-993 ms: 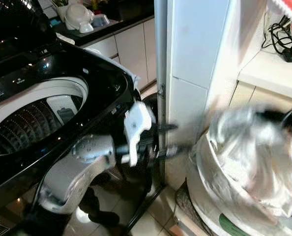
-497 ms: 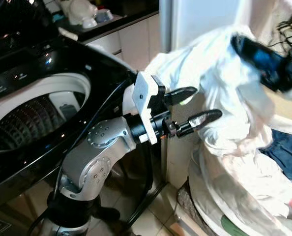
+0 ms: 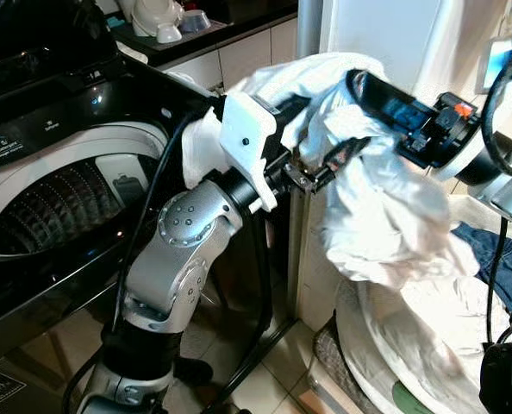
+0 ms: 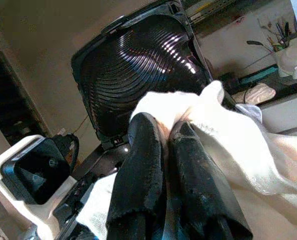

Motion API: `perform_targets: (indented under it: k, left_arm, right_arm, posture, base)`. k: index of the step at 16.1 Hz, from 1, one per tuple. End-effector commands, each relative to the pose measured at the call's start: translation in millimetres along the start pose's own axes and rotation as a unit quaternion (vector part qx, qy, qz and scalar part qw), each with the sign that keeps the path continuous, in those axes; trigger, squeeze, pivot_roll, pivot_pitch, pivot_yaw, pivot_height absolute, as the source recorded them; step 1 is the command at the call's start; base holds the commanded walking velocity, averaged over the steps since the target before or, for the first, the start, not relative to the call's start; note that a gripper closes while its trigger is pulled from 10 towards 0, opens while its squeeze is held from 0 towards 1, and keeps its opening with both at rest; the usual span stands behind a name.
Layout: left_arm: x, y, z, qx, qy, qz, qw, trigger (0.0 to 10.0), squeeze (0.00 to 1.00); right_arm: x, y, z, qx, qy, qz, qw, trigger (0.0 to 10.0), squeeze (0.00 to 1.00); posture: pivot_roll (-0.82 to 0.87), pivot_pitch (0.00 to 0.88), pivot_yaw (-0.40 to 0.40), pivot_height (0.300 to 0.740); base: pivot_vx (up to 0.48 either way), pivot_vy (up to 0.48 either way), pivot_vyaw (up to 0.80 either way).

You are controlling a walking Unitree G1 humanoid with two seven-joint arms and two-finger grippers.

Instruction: Clothes washing

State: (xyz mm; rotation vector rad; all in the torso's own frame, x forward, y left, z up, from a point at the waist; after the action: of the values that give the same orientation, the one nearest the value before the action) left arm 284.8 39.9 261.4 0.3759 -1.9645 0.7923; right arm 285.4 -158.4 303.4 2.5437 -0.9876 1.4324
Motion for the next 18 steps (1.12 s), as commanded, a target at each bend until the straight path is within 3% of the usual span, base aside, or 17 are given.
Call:
perform_targets:
  k: [1,3,5,6,7,8,18]
  left_arm:
    - [3,-2.8,-2.9,0.003,-0.021,0.006,1.0,10.0,0.0]
    - [-4,-2.5,5.1,-0.02,-0.037,-0.004,0.999,10.0,0.0]
    - [-13,-2.6,5.1,-0.008,-0.037,-0.031,0.999,10.0,0.0]
    - [-17,-2.3,-0.5,0.012,-0.044,-0.044,0.998,4.5,0.0]
    - [-17,-2.1,-2.6,0.018,-0.044,-0.044,0.998,1.7,0.0]
    - [-18,-1.3,-6.2,0.026,-0.045,-0.045,0.998,0.0,0.0]
    - [-16,0.1,-14.1,0.056,-0.031,-0.035,0.997,0.0,0.0]
  right_arm:
    - [2,-5.4,-15.4,0.03,0.016,-0.005,0.999,0.0,0.0]
    - [1,-5.4,-17.5,0.029,0.012,0.0,0.999,0.0,0.0]
    - [2,-5.2,-21.3,0.04,0.008,0.005,0.999,0.0,0.0]
    - [2,-5.7,-24.5,0.05,0.004,0.006,0.999,0.0,0.0]
    - [2,-6.1,-25.5,0.053,0.003,0.006,0.999,0.0,0.0]
    - [1,-7.1,-28.1,0.059,0.002,0.005,0.998,0.0,0.0]
    - [-1,-10.8,-36.6,0.062,-0.002,0.003,0.998,0.0,0.0]
  posture:
    - [-0.1,0.0,0.098,0.74]
    - [-0.1,0.0,0.101,0.74]
    - [-0.1,0.0,0.102,0.74]
    - [-0.1,0.0,0.1,0.74]
    - [-0.1,0.0,0.1,0.74]
    - [-0.1,0.0,0.099,0.74]
    - [-0.1,0.0,0.101,0.74]
  base:
    - [0.0,0.0,0.0]
    - [0.0,0.0,0.0]
    - [0.0,0.0,0.0]
    - [0.0,0.0,0.0]
    - [0.0,0.0,0.0]
    - [0.0,0.0,0.0]
    - [0.0,0.0,0.0]
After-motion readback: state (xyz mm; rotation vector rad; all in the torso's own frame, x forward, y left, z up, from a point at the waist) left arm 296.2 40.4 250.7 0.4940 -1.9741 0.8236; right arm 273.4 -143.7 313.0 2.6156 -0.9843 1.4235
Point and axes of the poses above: a point about 5 cm out from each wrist's last joint towards the gripper, its own y axis pointing back from the gripper into the wrist, its own x axis along the axis of the wrist's last joint, z = x × y, the point moved 1 cm from there along -y, pointing out of the wrist towards the gripper, and after that the axes turned 12 degrees about -y, right-handed, at the moved point
